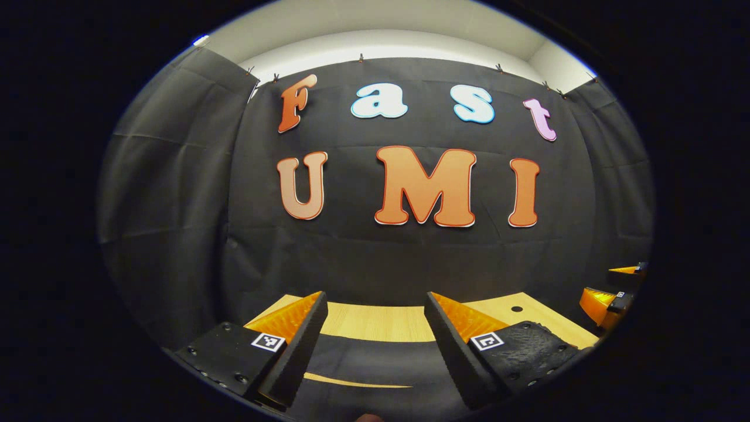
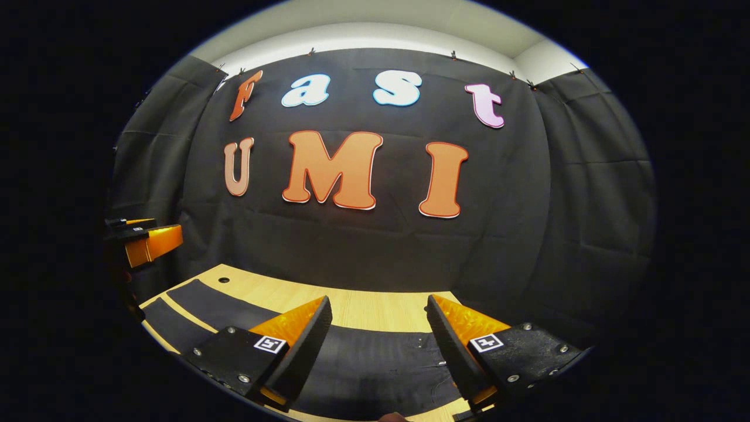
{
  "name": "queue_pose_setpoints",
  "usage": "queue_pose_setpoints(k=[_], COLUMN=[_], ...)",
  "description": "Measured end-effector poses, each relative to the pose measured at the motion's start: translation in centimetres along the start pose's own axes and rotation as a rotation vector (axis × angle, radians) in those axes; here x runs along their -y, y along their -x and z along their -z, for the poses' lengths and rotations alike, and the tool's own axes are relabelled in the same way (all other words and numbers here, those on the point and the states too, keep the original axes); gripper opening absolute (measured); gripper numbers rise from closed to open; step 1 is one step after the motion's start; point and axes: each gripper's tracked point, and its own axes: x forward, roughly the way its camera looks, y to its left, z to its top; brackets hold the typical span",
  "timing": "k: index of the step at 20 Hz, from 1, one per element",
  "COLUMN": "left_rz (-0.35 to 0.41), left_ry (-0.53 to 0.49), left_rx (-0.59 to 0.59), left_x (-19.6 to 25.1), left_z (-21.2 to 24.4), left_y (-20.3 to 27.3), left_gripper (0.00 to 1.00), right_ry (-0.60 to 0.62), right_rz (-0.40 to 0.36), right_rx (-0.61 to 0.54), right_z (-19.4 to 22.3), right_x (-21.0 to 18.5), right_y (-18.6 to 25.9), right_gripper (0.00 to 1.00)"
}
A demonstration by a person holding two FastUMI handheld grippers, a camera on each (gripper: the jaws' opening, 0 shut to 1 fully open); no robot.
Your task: Grasp the waist and the cuffs of the jeans and fold them to make the two legs overlap; first hold the waist and fold one-third of the jeans toward the cuffs, then hold the cuffs and fold the remaining one-third in the same direction to finish folding.
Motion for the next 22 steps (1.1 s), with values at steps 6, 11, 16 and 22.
queue_pose_setpoints(k=[6,11,16,22], left_rz=[-0.032,-0.150,-0.227,-0.343], left_ry=[-0.041,-0.062,-0.087,-0.046], left_rx=[0.007,-0.033,-0.083,-0.240], left_x=[-3.3,-9.3,-13.4,-18.6], left_z=[0.4,1.7,2.9,7.2], left_y=[-1.2,-1.9,-2.2,-1.4], left_gripper=[0.99,1.00,0.99,0.99], right_ry=[-0.067,-0.078,-0.074,-0.189], right_rz=[0.033,0.173,0.224,0.207], right_rx=[-0.082,-0.166,-0.215,-0.441], right_z=[1.9,4.9,6.4,13.0], right_x=[0.2,5.5,8.5,9.6], right_y=[-0.2,-0.7,-1.1,-1.6], right_gripper=[0.98,0.98,0.98,0.99])
